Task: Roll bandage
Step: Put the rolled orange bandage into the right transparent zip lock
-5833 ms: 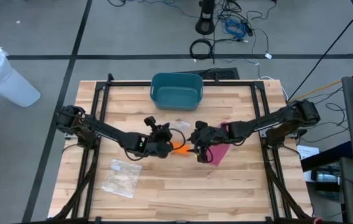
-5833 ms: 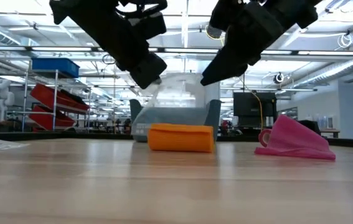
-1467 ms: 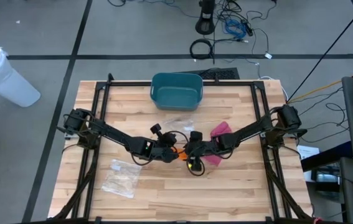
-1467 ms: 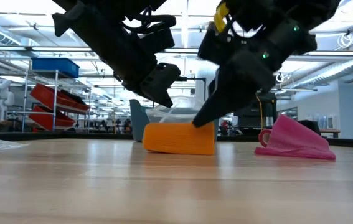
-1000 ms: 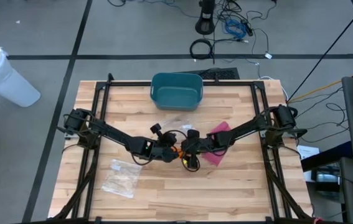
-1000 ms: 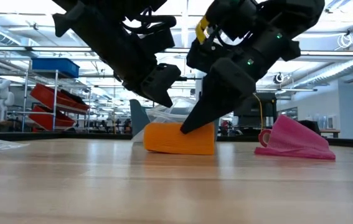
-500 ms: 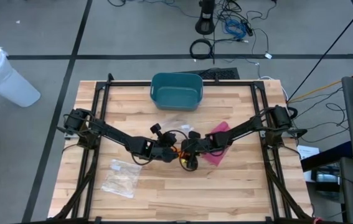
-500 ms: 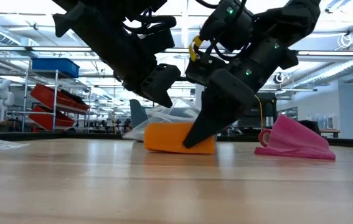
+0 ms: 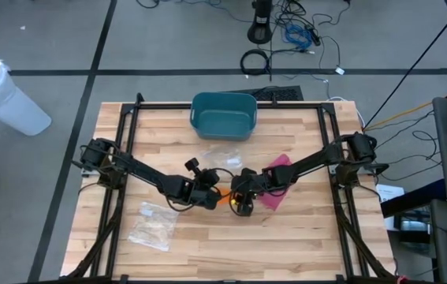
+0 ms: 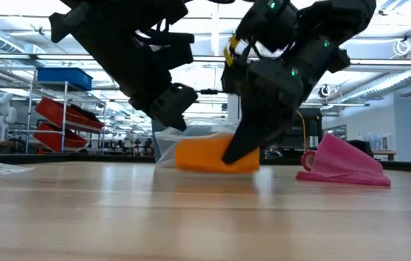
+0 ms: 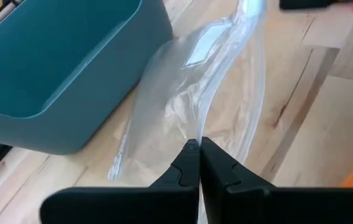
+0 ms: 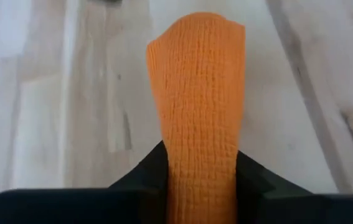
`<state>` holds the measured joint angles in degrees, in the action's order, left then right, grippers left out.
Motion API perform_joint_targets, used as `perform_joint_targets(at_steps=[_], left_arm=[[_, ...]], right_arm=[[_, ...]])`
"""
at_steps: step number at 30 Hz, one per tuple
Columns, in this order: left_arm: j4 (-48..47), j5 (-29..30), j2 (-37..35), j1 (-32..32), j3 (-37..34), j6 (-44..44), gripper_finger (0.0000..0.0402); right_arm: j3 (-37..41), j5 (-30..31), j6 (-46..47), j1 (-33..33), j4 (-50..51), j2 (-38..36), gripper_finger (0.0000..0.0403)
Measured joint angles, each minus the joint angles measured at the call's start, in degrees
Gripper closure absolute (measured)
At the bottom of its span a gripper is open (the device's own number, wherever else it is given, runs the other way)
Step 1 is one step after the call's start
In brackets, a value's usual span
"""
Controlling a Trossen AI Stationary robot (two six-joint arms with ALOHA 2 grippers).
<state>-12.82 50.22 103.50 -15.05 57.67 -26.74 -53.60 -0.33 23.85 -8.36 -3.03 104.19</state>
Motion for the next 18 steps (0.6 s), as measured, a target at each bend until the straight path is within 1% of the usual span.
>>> perform_joint_targets(at_steps=[2,5,7,9,12,18], left_arm=[[0.0,0.2,0.2,-0.4,0.0,0.0,0.0401],[0.0,1.2,1.4,-1.2,0.0,0.0,0.0401],[0.3,1.2,2.1,-1.4,0.0,0.0,0.0401],[0.4,1.2,2.5,-1.3,0.0,0.0,0.0401],[0.0,1.1,2.9,-1.6,0.0,0.0,0.0401],[0.3,1.0,2.9,-2.0,0.0,-0.2,0.0401]], right_arm=[[0.0,1.6,1.0,0.0,1.3,-1.7,0.0308],[0.0,6.3,2.3,0.4,1.2,-3.6,0.0313],[-0.1,6.5,3.4,1.0,0.4,-3.9,0.0314],[0.0,7.0,4.2,1.3,1.8,-3.9,0.0315],[0.0,10.3,5.0,1.3,2.5,-3.9,0.0315],[0.0,13.5,5.4,1.5,5.4,-3.9,0.0316]])
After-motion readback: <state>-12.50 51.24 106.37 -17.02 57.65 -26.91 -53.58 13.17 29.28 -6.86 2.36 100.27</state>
